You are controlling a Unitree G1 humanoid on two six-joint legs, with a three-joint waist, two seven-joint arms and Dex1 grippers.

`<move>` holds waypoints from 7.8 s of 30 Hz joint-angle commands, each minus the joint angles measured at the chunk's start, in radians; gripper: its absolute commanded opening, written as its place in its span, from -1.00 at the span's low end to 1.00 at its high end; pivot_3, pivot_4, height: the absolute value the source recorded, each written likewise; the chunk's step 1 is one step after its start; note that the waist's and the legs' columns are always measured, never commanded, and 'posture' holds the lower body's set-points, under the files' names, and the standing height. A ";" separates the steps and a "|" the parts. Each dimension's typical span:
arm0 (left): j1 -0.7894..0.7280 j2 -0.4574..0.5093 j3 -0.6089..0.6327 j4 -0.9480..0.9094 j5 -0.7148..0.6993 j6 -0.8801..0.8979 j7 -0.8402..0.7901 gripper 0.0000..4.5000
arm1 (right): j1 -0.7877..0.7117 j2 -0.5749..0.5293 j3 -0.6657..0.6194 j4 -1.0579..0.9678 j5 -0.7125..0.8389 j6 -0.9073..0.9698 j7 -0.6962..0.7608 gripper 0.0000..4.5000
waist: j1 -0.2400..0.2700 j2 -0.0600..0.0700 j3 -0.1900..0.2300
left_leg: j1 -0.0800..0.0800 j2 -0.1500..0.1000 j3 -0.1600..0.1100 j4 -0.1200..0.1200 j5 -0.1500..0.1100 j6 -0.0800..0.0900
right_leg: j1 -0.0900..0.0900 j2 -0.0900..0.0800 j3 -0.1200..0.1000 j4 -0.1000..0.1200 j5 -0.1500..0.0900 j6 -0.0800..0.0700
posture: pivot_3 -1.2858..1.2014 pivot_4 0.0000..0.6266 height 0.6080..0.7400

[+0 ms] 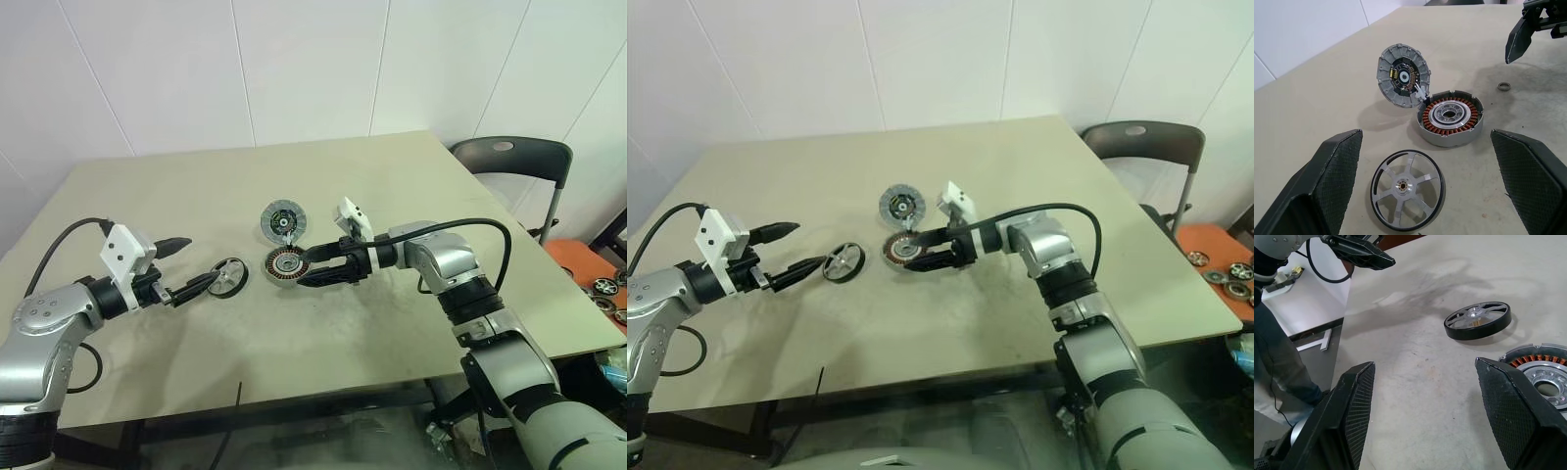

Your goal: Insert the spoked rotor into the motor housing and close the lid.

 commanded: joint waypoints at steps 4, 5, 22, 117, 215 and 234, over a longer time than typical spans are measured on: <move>-0.013 0.007 0.014 -0.004 -0.004 -0.020 -0.006 0.98 | -0.030 0.000 -0.007 -0.007 -0.003 -0.018 0.009 0.53 | 0.000 0.000 0.000 | 0.000 0.000 0.000 0.000 0.000 0.000 | 0.000 0.000 0.000 0.000 0.000 0.000 | 0.03 -1.00 1.00; -0.014 0.007 0.014 -0.004 -0.004 -0.020 -0.006 0.98 | -0.031 0.001 -0.007 -0.006 -0.003 -0.019 0.010 0.53 | 0.000 0.000 0.000 | 0.000 0.000 0.000 0.000 0.000 0.000 | 0.000 0.000 0.000 0.000 0.000 0.000 | 0.03 -1.00 1.00; -0.016 0.006 0.011 -0.005 -0.002 -0.018 -0.005 0.98 | -0.028 0.005 -0.012 -0.008 -0.010 -0.017 0.012 0.53 | 0.000 0.000 0.000 | 0.000 0.000 0.000 0.000 0.000 0.000 | 0.000 0.000 0.000 0.000 0.000 0.000 | 0.03 -1.00 1.00; -0.016 -0.003 0.011 -0.008 0.001 -0.014 -0.005 0.98 | -0.035 0.007 -0.016 -0.003 -0.007 -0.006 0.021 0.53 | 0.000 0.000 0.000 | 0.000 0.000 0.000 0.000 0.000 0.000 | 0.000 0.000 0.000 0.000 0.000 0.001 | 0.03 -1.00 1.00; -0.004 -0.012 0.005 -0.017 -0.002 -0.015 -0.001 0.98 | -0.023 -0.010 -0.008 -0.018 -0.012 0.008 0.037 0.53 | 0.000 0.000 0.000 | 0.000 0.000 0.000 0.000 0.000 0.000 | 0.000 0.000 0.000 0.000 0.001 0.001 | 0.03 -1.00 1.00; -0.004 -0.138 -0.130 0.065 0.055 -0.044 0.039 0.98 | 0.009 0.030 -0.042 0.095 -0.057 -0.085 -0.074 0.53 | 0.000 0.000 0.000 | 0.000 0.000 0.000 0.000 0.000 0.000 | 0.001 0.000 0.000 0.002 0.001 0.001 | 0.03 -1.00 1.00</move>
